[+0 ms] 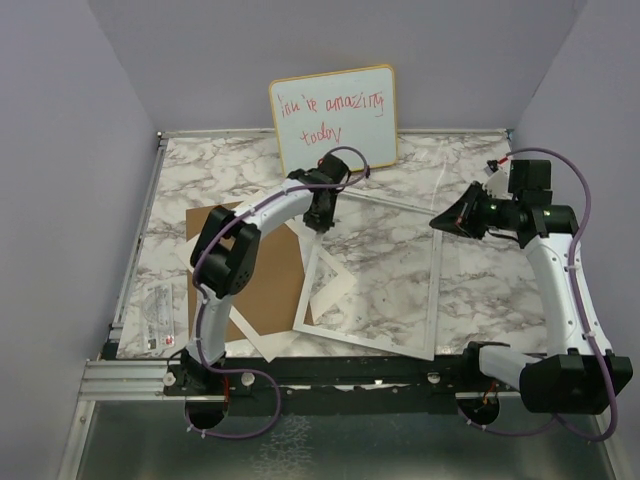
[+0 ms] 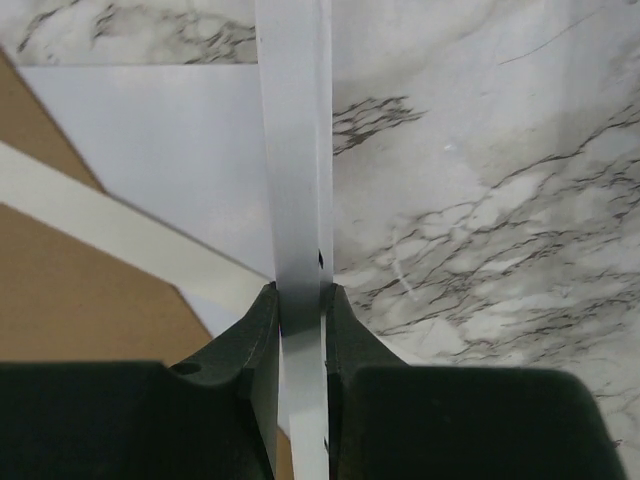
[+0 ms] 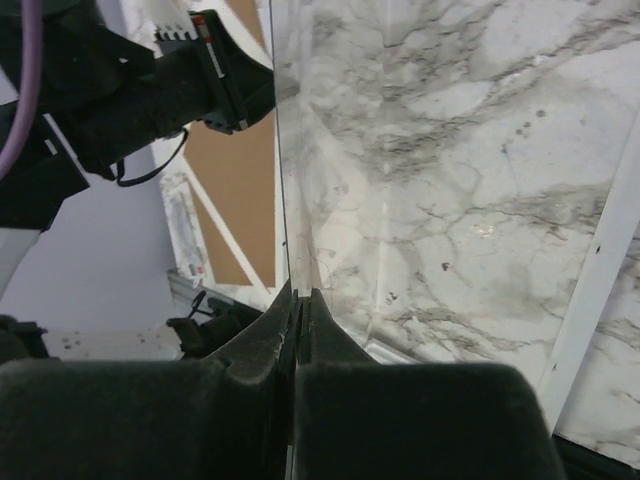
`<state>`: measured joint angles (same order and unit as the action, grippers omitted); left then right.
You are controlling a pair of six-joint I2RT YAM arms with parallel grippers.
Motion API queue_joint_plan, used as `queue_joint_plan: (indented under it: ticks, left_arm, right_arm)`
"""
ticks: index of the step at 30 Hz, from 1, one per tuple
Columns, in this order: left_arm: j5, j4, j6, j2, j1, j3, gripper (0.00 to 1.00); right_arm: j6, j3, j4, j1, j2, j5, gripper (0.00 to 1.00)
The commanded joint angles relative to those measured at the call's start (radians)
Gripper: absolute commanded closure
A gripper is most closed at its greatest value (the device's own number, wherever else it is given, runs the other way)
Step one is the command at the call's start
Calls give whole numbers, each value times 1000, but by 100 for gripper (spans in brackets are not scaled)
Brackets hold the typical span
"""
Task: Put the photo into the frame
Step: Place the photo frame item in the photo frame.
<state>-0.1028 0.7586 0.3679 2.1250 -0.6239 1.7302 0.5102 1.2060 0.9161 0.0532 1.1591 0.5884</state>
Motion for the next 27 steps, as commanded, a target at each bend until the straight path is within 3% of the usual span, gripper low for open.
queue_joint_plan:
  ticks: [1, 9, 15, 21, 24, 27]
  left_arm:
    - [-53, 47, -4, -103, 68, -101, 100]
    - [-48, -43, 74, -189, 185, -263, 100]
    - [-37, -97, 128, -216, 275, -330, 100]
    - [38, -114, 111, -202, 320, -333, 100]
    - [66, -114, 104, -211, 327, -340, 75]
    - [92, -113, 97, -228, 347, -348, 57]
  right_arm:
    - [56, 21, -134, -3, -17, 202, 99]
    - [167, 27, -330, -24, 10, 378, 99]
    - [150, 41, -383, -170, 74, 311, 99]
    - [160, 6, -485, -195, 137, 312, 99]
    - [162, 2, -507, -214, 162, 314, 99]
    - [180, 0, -550, -237, 173, 324, 99]
